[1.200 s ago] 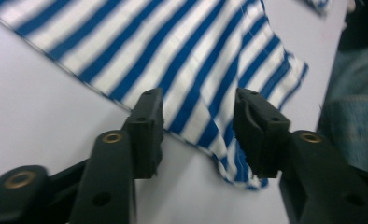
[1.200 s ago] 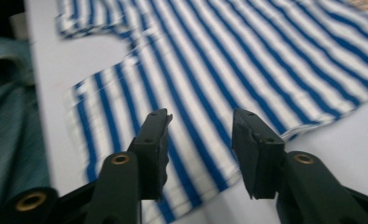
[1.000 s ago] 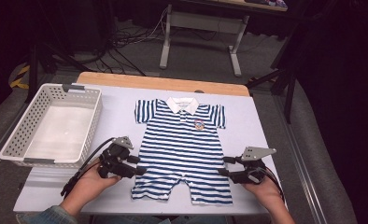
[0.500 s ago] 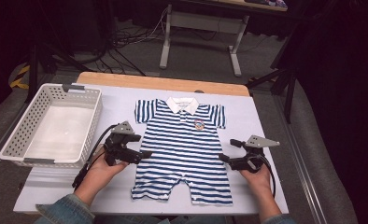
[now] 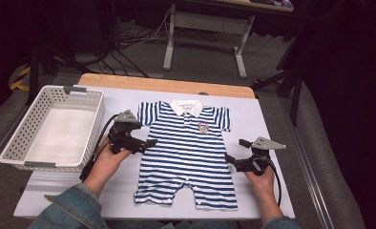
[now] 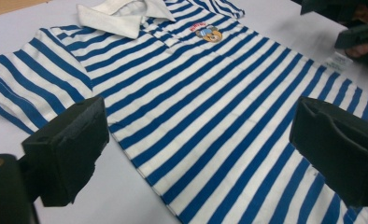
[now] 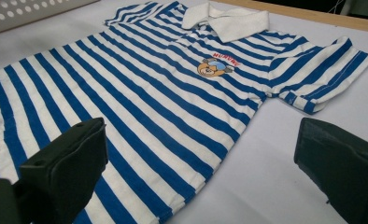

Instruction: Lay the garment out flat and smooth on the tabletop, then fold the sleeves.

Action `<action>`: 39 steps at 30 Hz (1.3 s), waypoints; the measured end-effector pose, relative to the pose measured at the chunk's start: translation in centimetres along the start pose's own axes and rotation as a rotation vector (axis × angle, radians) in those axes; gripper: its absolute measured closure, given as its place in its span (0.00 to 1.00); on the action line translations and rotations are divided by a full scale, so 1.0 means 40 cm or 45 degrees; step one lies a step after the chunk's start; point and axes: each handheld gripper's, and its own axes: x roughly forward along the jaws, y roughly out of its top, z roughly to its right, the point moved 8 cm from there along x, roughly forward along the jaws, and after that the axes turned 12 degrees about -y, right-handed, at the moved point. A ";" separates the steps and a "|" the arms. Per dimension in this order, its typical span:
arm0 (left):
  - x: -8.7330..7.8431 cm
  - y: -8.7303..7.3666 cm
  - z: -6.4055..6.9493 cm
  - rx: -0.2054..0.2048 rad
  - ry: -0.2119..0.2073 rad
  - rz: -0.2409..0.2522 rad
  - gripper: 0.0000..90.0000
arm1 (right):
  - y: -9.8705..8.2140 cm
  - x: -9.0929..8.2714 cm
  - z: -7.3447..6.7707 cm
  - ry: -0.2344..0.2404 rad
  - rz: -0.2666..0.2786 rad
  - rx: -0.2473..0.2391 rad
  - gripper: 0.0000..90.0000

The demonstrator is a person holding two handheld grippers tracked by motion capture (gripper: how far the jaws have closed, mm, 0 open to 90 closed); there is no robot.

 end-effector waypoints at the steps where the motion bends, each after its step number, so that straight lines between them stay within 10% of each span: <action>1: 0.002 0.006 -0.006 -0.011 0.003 0.009 0.05 | 0.000 0.001 0.000 -0.003 0.000 -0.004 0.03; 20: 0.017 0.070 -0.122 -0.070 0.136 0.069 0.06 | -0.005 0.007 -0.012 -0.091 -0.015 -0.092 0.01; 39: 0.046 0.063 -0.266 -0.159 0.491 -0.037 0.25 | -0.007 0.003 -0.017 -0.067 -0.022 -0.065 0.20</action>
